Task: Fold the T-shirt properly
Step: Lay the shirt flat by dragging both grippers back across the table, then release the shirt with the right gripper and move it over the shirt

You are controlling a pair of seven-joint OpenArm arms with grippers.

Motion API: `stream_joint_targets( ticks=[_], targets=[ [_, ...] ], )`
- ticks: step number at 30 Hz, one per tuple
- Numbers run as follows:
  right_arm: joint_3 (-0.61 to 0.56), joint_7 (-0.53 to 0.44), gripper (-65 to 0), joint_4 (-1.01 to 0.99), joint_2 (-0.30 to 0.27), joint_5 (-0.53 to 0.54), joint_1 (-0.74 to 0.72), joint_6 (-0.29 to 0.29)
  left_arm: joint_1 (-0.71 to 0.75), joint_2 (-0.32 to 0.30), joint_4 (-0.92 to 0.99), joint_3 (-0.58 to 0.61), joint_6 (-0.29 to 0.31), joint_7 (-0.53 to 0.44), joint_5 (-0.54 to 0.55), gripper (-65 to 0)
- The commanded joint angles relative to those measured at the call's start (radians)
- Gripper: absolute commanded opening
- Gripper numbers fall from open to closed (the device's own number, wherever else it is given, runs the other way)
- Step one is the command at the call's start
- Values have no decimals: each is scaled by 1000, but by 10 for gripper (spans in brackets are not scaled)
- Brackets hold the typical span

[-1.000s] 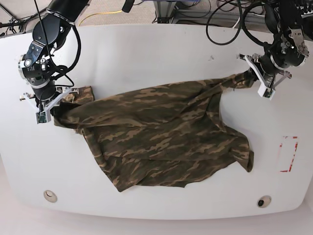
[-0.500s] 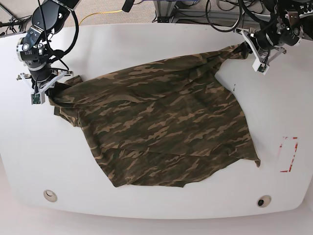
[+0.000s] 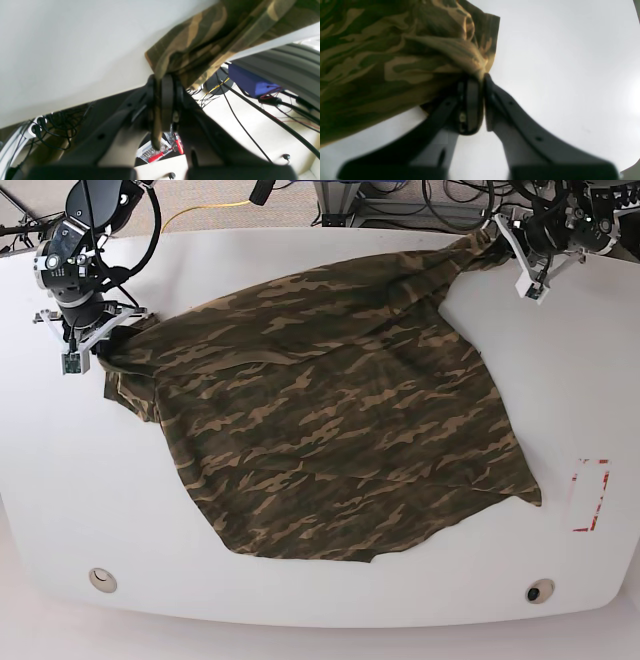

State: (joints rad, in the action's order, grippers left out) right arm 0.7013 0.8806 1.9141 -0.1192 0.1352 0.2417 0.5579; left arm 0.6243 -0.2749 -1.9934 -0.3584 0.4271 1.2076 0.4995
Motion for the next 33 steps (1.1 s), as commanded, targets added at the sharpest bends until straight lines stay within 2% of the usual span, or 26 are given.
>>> stream_joint_targets(
  ticks=[1,3,5,8,11,14,17,19,22,25,28,33],
  targets=[
    [11,-24,-487,17,-10,-4,-5,-9,16,-10,-13,-6,-4,8,-8,-644],
    [21,-27,-346,20,10,-6,-5,-9,15,-10,-13,-4,-4,8,-8,-642],
    [44,-27,-243,23,20,-4,-8,-9,13,-10,-13,-4,-4,8,-8,-640],
    [59,-27,-143,23,34,-3,-12,-8,12,-10,-13,-3,-4,8,-8,-639],
    [74,-27,-143,41,36,1,-5,4,10,-10,-13,-3,-4,8,-8,-639],
    [94,-28,-160,52,59,13,-6,66,9,-10,-13,-6,-4,8,-8,-639],
    [142,-28,-182,71,69,33,-8,101,9,-10,-13,-8,-4,8,-8,-643],
    [171,-28,-192,74,69,76,-8,140,10,-10,-13,-8,-4,8,-8,-644],
    [199,-19,-193,74,62,131,-5,140,10,-10,-13,-8,-4,8,-8,-644],
    [212,44,-189,74,39,162,8,140,9,-10,-13,-9,-4,7,-8,-644],
    [186,94,-190,74,-3,251,75,140,9,-10,-14,-9,-4,7,-8,-644],
    [108,98,-190,74,-17,326,161,140,-5,-10,-14,-11,-4,7,-8,-644]
  ],
)
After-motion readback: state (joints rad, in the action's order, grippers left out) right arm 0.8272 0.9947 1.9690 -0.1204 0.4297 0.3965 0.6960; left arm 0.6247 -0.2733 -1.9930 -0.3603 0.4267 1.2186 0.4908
